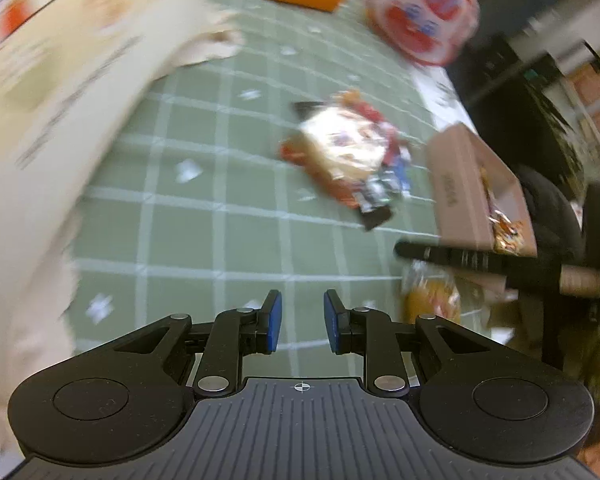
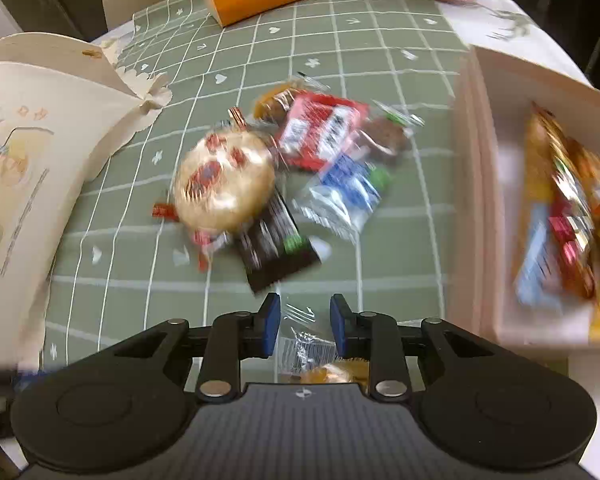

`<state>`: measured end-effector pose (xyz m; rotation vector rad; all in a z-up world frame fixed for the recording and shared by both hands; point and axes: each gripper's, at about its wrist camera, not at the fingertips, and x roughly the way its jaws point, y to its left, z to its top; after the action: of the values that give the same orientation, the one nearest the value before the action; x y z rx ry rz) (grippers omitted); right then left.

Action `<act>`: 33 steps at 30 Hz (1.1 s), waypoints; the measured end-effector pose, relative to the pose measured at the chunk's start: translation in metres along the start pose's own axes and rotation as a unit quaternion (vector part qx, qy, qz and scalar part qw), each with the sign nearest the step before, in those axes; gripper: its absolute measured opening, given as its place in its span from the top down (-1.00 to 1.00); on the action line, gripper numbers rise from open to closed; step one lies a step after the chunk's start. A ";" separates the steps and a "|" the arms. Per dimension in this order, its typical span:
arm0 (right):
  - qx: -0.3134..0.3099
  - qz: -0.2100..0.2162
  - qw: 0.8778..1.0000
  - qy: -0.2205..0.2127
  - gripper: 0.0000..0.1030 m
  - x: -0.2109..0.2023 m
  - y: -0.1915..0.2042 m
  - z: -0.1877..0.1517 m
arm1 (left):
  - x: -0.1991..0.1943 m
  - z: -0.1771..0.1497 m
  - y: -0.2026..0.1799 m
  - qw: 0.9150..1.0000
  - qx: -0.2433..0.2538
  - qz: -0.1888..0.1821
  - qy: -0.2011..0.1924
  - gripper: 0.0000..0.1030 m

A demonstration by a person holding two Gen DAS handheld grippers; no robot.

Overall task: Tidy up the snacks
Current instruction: 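Grasp the bear-shaped lollipop with the left tool while the right tool moves over the pile, then lower the right tool onto the yellow bread bun while the left tool holds the lollipop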

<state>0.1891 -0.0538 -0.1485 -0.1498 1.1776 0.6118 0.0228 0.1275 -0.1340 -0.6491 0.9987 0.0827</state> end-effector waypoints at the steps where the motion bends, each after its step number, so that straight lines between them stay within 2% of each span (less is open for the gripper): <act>1: 0.001 -0.001 1.000 -0.007 0.47 -0.006 -0.002 -0.008 | 0.004 0.006 -0.009 1.000 0.019 -0.003 -0.001 0.49; 3: -0.001 -0.008 1.000 -0.024 0.39 -0.021 -0.006 -0.025 | 0.013 0.020 -0.029 0.998 0.061 -0.008 -0.007 0.49; 4: -0.001 -0.012 0.999 -0.030 0.23 -0.026 -0.009 -0.030 | 0.017 0.027 -0.039 0.997 0.081 -0.008 -0.011 0.49; 6: -0.001 -0.021 0.999 -0.047 0.04 -0.042 -0.016 -0.043 | 0.029 0.044 -0.063 0.991 0.132 -0.001 -0.024 0.49; 7: -0.003 -0.027 0.998 -0.054 0.01 -0.048 -0.020 -0.049 | 0.036 0.053 -0.075 0.987 0.158 0.005 -0.028 0.49; 11: -0.002 -0.059 0.996 -0.070 -0.04 -0.068 -0.038 -0.070 | 0.079 0.082 -0.117 0.975 0.221 0.021 -0.008 0.49; 18: 0.027 -0.083 0.994 -0.062 -0.06 -0.078 -0.078 -0.103 | 0.149 0.122 -0.167 0.963 0.259 0.074 -0.017 0.49; 20: 0.028 -0.092 0.993 -0.063 -0.06 -0.082 -0.088 -0.113 | 0.165 0.124 -0.178 0.954 0.285 0.092 0.002 0.49; 22: 0.038 -0.094 0.993 -0.059 -0.06 -0.083 -0.100 -0.120 | 0.179 0.120 -0.187 0.941 0.319 0.111 0.018 0.46; 24: 0.053 -0.092 0.993 -0.054 -0.06 -0.082 -0.112 -0.124 | 0.185 0.115 -0.192 0.928 0.352 0.125 0.011 0.38; 25: 0.061 -0.091 0.993 -0.053 -0.06 -0.082 -0.118 -0.126 | 0.185 0.115 -0.192 0.925 0.358 0.129 0.010 0.35; 30: 0.086 -0.065 0.993 -0.053 -0.09 -0.077 -0.140 -0.130 | 0.188 0.121 -0.190 0.931 0.337 0.141 0.020 0.15; 33: 0.081 -0.048 0.994 -0.059 -0.25 -0.073 -0.146 -0.129 | 0.194 0.126 -0.189 0.939 0.309 0.143 0.038 0.14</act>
<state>0.1412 -0.2559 -0.1629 -0.0316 1.0944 0.4322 0.2921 -0.0007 -0.1538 0.0720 1.1144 -0.0043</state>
